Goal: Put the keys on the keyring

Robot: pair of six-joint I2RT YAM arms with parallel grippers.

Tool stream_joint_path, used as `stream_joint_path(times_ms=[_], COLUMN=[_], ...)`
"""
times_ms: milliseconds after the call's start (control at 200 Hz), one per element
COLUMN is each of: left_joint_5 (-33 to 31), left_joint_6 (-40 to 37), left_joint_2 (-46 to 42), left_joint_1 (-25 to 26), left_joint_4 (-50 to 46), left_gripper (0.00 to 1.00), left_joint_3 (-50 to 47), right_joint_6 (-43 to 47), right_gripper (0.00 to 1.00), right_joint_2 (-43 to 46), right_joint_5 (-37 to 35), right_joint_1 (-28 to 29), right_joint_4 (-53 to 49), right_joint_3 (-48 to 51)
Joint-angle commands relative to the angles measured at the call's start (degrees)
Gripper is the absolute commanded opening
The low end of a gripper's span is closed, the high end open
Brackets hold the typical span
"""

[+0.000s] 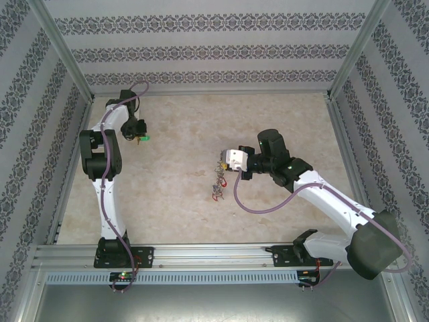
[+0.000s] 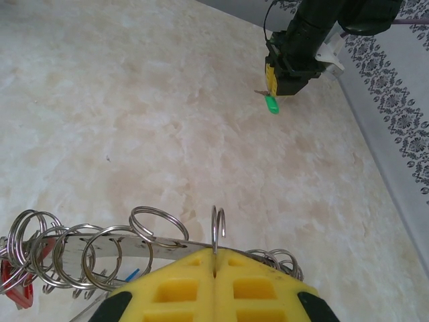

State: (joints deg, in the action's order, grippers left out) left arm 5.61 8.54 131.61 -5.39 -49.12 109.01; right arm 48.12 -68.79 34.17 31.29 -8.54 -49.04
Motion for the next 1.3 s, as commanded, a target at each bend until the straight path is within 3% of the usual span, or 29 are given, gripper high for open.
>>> stream_joint_path(times_ms=[0,230,400,879,1099,1294], left_joint_5=[-0.1,-0.9,-1.1,-1.5,-1.8,-2.3], left_joint_6=[-0.4,-0.6,-0.9,-1.6,-2.2,-2.9], left_joint_2=[0.6,1.2,1.1,0.9,0.7,0.2], left_joint_1=[-0.8,-0.8,-0.8,-0.8,-0.8,-0.9], left_joint_4=[-0.7,-1.5,-1.7,-1.5,-1.6,-1.8], left_gripper=[0.20,0.19,0.14,0.18,0.13,0.00], left_joint_3=[0.2,0.5,0.4,-1.0,-1.7,-1.8], right_joint_6=[-0.4,-0.5,-0.4,-0.7,-0.8,-0.8], right_gripper=[0.00,0.00,0.00,0.00,0.00,0.00], right_joint_2=[1.0,1.0,1.2,1.2,0.8,0.2], right_joint_5=[2.7,2.7,2.5,2.6,2.4,2.3], right_joint_1=[0.7,0.7,0.7,0.9,1.2,1.7], right_joint_4=[1.1,1.3,1.3,1.6,1.9,2.2], right_joint_3=[-2.3,-1.9,-1.9,-1.7,-1.7,-2.1])
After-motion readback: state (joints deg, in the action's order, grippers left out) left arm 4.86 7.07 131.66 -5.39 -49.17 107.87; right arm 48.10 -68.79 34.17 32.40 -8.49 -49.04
